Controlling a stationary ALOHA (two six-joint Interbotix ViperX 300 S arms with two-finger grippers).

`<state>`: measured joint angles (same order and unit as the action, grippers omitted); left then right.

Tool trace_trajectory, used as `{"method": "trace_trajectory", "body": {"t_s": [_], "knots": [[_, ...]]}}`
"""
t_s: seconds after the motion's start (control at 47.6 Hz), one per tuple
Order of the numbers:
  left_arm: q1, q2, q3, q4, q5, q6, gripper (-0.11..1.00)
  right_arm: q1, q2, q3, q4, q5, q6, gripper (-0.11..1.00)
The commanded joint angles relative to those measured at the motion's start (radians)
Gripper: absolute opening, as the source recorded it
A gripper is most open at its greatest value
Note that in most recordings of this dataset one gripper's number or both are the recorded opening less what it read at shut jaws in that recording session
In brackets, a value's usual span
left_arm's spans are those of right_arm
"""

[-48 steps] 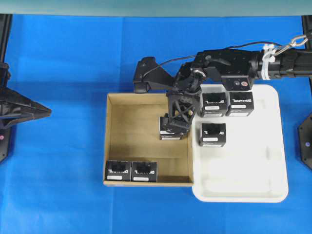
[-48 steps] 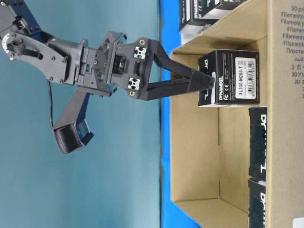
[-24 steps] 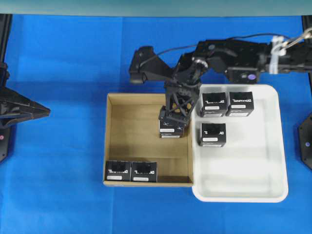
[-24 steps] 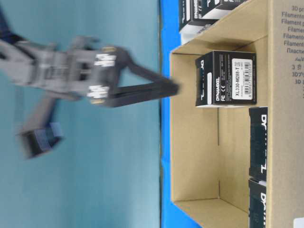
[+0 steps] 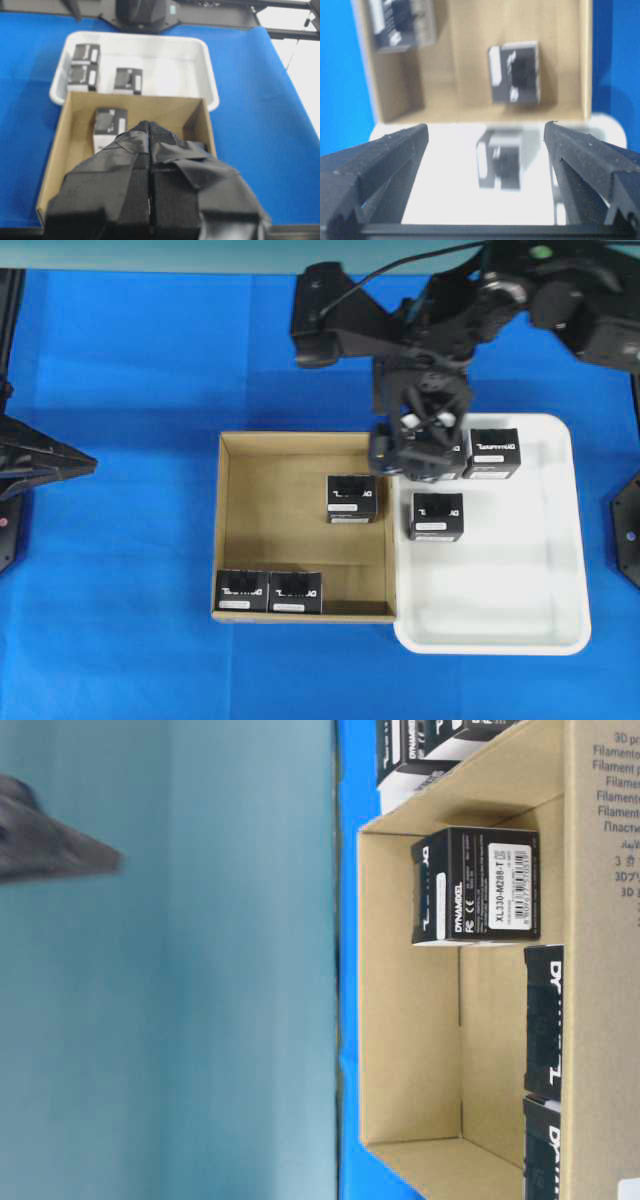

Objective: Pick the box from inside the cardboard box.

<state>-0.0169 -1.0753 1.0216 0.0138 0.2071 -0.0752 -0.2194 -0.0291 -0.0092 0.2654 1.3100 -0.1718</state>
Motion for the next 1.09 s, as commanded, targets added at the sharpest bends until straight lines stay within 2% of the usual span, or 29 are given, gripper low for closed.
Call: {"method": "trace_trajectory", "body": {"t_s": [0.0, 0.189, 0.357, 0.483, 0.651, 0.798, 0.861, 1.071], "knots": [[0.002, 0.009, -0.029, 0.003, -0.005, 0.000, -0.07, 0.005, -0.037, -0.023, -0.011, 0.029, 0.008, 1.00], [0.002, 0.011, -0.028, 0.002, -0.005, -0.003, -0.07, 0.006, -0.092, -0.058, -0.067, 0.071, 0.021, 1.00], [0.002, 0.011, -0.028, 0.002, -0.005, -0.008, -0.07, 0.008, -0.109, -0.121, -0.147, 0.158, 0.025, 1.00], [0.002, 0.011, -0.028, 0.003, -0.005, -0.008, -0.07, 0.011, -0.097, -0.141, -0.176, 0.178, 0.025, 1.00], [-0.002, 0.011, -0.028, 0.002, -0.005, -0.009, -0.07, 0.035, -0.043, -0.120, -0.210, 0.178, 0.025, 1.00], [-0.003, 0.011, -0.028, 0.003, -0.005, -0.009, -0.07, 0.075, 0.020, -0.117, -0.308, 0.176, 0.025, 1.00], [-0.003, 0.011, -0.028, 0.002, -0.005, -0.009, -0.07, 0.089, 0.043, -0.117, -0.333, 0.175, 0.025, 1.00], [-0.003, 0.006, -0.029, 0.002, -0.005, -0.008, -0.07, 0.118, 0.114, -0.078, -0.339, 0.100, 0.025, 1.00]]}}
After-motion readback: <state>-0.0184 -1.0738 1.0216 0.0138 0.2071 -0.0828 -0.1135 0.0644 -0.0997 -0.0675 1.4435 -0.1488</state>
